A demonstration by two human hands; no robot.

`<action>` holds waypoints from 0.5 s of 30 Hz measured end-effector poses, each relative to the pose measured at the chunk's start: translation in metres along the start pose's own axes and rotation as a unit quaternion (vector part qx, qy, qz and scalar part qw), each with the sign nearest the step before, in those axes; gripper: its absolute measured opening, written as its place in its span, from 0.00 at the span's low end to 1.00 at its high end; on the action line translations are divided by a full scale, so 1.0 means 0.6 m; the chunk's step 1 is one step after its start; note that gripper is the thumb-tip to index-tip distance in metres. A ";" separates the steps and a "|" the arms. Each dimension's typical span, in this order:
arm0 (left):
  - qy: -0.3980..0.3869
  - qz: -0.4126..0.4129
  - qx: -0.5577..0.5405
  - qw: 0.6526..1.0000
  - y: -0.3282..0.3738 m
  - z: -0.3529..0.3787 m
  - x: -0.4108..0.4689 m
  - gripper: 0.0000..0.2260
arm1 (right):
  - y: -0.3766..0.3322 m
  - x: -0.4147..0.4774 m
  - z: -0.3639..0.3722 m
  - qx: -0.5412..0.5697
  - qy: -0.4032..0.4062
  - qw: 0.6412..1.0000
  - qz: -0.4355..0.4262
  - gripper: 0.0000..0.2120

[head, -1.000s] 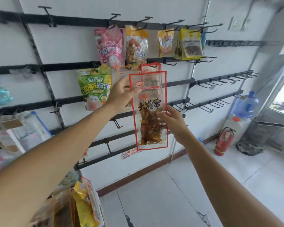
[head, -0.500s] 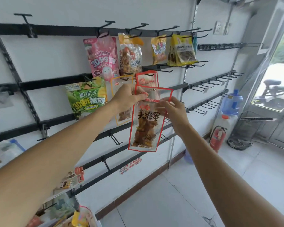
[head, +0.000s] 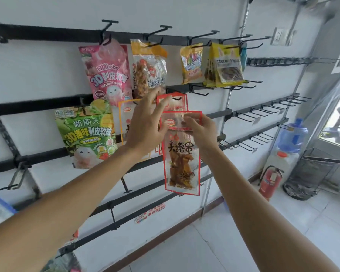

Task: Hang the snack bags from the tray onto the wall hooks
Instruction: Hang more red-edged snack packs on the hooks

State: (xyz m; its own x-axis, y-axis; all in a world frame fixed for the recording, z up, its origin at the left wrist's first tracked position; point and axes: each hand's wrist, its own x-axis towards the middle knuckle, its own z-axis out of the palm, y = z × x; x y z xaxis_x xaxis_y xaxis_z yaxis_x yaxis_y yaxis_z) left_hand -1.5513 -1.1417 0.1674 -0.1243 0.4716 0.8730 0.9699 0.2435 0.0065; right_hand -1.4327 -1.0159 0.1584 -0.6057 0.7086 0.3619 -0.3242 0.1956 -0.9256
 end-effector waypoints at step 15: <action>-0.162 -0.058 0.135 0.976 0.038 0.161 0.039 0.26 | 0.057 0.221 -0.071 -0.017 -0.092 0.995 0.045 0.05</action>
State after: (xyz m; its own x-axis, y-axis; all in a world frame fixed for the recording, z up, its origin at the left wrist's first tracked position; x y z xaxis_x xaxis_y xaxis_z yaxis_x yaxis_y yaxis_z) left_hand -1.5525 -1.0432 0.1409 -0.3315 0.6608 0.6734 0.8601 0.5050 -0.0722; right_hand -1.4934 -0.8863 0.1700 -0.7550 0.5885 0.2893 -0.2398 0.1627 -0.9571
